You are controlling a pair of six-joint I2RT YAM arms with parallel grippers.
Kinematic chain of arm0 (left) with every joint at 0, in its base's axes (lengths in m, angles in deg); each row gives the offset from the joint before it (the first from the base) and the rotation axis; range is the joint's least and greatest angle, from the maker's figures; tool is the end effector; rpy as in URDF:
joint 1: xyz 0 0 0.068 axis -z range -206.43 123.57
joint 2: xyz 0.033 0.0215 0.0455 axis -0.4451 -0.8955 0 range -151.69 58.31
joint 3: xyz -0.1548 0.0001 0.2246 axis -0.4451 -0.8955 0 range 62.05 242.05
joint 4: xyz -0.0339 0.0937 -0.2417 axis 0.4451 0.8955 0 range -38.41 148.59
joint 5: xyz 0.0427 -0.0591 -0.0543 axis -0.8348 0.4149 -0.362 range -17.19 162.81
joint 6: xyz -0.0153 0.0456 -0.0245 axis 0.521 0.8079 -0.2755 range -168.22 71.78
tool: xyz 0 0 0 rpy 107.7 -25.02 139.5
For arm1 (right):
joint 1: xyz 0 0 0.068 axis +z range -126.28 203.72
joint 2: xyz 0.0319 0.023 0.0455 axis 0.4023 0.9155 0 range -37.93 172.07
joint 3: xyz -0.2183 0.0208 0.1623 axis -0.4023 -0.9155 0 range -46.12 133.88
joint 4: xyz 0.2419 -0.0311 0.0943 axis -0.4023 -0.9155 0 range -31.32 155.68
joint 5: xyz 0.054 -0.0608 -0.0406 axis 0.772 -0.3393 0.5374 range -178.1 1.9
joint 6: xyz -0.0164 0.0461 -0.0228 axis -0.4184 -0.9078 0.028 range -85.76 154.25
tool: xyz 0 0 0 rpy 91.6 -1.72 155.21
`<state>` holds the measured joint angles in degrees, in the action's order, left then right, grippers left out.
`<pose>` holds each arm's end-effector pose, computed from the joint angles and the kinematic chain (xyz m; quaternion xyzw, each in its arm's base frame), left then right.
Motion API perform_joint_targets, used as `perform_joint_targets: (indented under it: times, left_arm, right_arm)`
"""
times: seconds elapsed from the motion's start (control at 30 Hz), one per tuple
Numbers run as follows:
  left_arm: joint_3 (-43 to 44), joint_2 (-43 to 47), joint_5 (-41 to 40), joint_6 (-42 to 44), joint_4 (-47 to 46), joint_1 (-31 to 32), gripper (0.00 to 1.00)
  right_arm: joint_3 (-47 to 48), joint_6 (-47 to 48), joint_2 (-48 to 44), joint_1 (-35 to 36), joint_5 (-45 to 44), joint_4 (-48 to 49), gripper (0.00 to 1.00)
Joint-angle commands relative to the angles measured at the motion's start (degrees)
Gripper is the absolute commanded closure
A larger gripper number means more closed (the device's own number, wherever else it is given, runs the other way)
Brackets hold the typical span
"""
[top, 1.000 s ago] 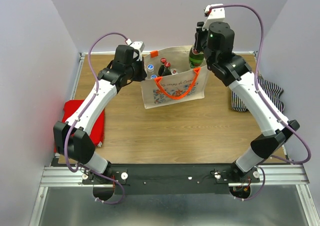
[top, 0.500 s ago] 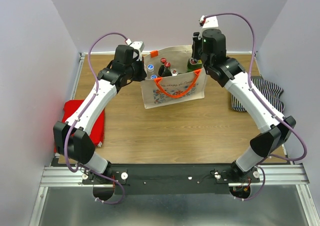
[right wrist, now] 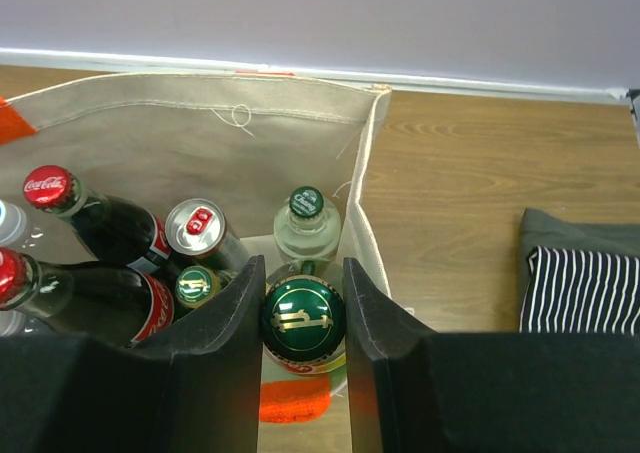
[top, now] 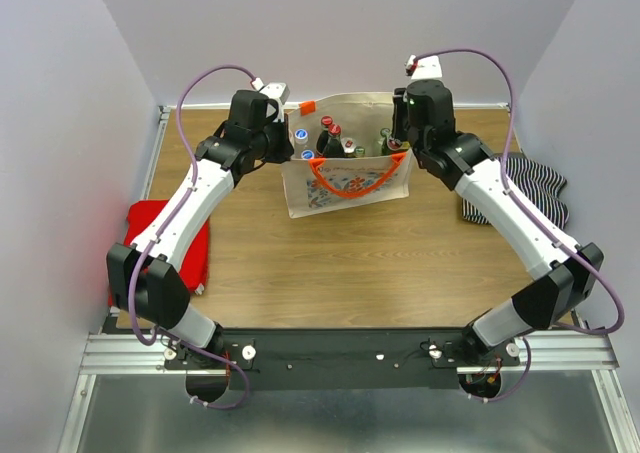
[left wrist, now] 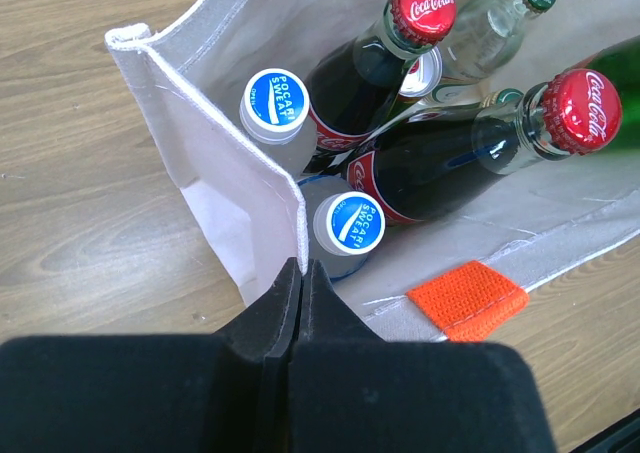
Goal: Place the beverage into the canvas bag
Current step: Place the drink in the canvas bag.
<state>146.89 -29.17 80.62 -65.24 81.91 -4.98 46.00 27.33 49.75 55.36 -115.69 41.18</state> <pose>0.3217 -0.1316 0.3663 0.0664 0.8747 -0.2134 0.4300 0.3050 0.1685 0.4198 -0.0369 0.8067 -0.0007 0.5899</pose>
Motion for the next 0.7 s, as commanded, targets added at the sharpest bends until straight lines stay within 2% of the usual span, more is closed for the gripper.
perform_joint_targets:
  times: [0.0, 0.67]
  left_arm:
    - [1.47, 0.30, 0.80, 1.02, -0.09, -0.18, 1.00]
    - [3.05, -0.23, 0.54, 1.28, 0.70, -0.18, 1.00]
  right_arm:
    - [-2.20, -1.43, -4.45, -2.19, -1.59, 4.80, 0.99]
    - [0.43, -3.10, 5.04, -2.46, 2.72, 3.66, 0.99]
